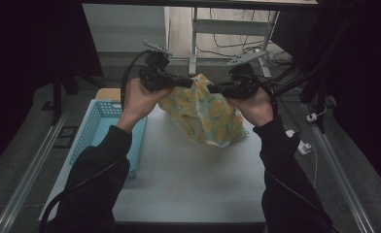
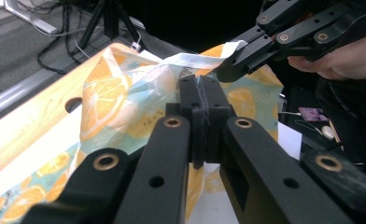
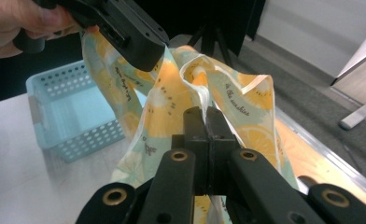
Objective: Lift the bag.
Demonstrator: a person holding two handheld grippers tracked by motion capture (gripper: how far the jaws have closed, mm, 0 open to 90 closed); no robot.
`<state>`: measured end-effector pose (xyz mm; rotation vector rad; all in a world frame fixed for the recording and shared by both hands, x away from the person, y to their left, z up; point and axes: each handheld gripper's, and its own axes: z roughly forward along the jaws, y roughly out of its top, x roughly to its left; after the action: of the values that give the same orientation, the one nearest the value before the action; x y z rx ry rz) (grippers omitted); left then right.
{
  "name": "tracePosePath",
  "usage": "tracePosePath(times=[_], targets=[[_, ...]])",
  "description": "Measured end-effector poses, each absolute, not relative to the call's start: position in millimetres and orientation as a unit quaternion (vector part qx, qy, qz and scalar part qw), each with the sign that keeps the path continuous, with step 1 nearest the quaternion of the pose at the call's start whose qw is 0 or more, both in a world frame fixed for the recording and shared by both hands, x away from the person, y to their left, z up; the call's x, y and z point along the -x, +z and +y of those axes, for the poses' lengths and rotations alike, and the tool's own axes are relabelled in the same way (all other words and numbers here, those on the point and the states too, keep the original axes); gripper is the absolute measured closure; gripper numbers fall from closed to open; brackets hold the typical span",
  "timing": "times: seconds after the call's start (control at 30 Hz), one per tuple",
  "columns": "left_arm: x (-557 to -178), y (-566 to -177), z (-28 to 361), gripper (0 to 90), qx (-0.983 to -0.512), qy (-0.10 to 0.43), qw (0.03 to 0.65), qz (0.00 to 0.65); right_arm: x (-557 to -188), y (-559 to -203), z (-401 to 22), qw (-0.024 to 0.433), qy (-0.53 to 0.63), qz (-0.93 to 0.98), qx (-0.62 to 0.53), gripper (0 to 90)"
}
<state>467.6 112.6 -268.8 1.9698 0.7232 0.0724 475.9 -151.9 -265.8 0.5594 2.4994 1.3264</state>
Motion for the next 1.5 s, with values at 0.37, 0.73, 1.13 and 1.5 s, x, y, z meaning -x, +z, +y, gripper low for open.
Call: tracePosePath(times=[0.37,0.73,1.13,1.5], targets=[[-475.4,-242.1,113.8,89.7,-0.800,0.043,0.517,0.302,-481.7,-236.9,-154.4,0.150,0.462,0.850,-0.205,89.4],[-476.5,-222.9,113.5,89.7,-0.792,0.055,0.528,0.301,-482.4,-215.4,-154.4,0.169,0.470,0.841,-0.206,89.4],[-485.8,-235.5,114.3,89.6,-0.794,0.069,0.523,0.304,-485.7,-219.4,-151.4,0.176,0.463,0.843,-0.210,89.3],[-491.4,-252.7,109.0,88.8,-0.800,0.075,0.518,0.294,-495.4,-239.5,-159.0,0.165,0.459,0.844,-0.224,88.9]])
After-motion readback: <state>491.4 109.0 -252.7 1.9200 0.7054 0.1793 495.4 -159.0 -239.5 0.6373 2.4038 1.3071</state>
